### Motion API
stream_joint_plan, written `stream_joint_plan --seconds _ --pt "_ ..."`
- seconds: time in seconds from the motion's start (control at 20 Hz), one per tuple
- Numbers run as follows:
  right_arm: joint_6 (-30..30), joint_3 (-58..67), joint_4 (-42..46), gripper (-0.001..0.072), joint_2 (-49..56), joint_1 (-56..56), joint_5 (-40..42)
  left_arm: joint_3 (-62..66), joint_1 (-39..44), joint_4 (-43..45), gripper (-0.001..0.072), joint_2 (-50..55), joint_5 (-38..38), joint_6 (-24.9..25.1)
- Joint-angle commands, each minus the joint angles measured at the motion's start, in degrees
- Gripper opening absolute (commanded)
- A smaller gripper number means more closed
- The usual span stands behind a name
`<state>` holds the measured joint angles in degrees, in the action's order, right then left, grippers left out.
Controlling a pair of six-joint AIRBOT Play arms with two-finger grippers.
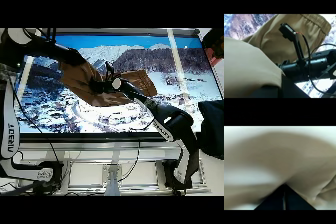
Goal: Fold the clothes and pants, and hang the long-sleeved shirts on hangers.
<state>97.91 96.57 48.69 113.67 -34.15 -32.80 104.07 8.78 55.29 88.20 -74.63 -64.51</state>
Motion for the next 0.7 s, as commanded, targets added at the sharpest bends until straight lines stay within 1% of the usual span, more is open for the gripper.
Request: stream_joint_plan --seconds 0.0,0.15,0.25,0.3,0.45,0.55,0.65 --pt "-4.46 -0.02 5.53 0.0030 -1.25 3.21 -9.46 0.00 2.60 -0.02 0.0012 2.23 0.83 0.02" --pt "-5.20 -0.04 18.47 0.0030 -5.09 9.68 -24.96 0.00 5.75 -0.04 0.0012 3.91 6.34 0.00" --pt "-6.95 -0.04 24.13 0.0031 -9.16 14.01 -31.15 0.00 8.74 -0.02 0.0012 5.07 10.62 0.02" --pt "-7.08 -0.04 26.23 0.0031 -11.89 16.39 -32.06 0.00 10.45 0.02 0.0012 5.92 13.40 0.04" --pt "-7.10 -0.04 26.71 0.0031 -20.61 22.82 -31.95 0.02 14.88 -0.07 0.0012 10.03 24.46 0.11" --pt "-7.76 -0.04 26.77 0.0030 -26.60 26.25 -31.47 0.04 17.81 -0.07 0.0012 12.39 30.27 -2.97" --pt "-9.07 -0.04 26.82 0.0031 -31.08 28.57 -30.80 0.04 21.05 -0.02 0.0011 14.25 35.26 -3.23"
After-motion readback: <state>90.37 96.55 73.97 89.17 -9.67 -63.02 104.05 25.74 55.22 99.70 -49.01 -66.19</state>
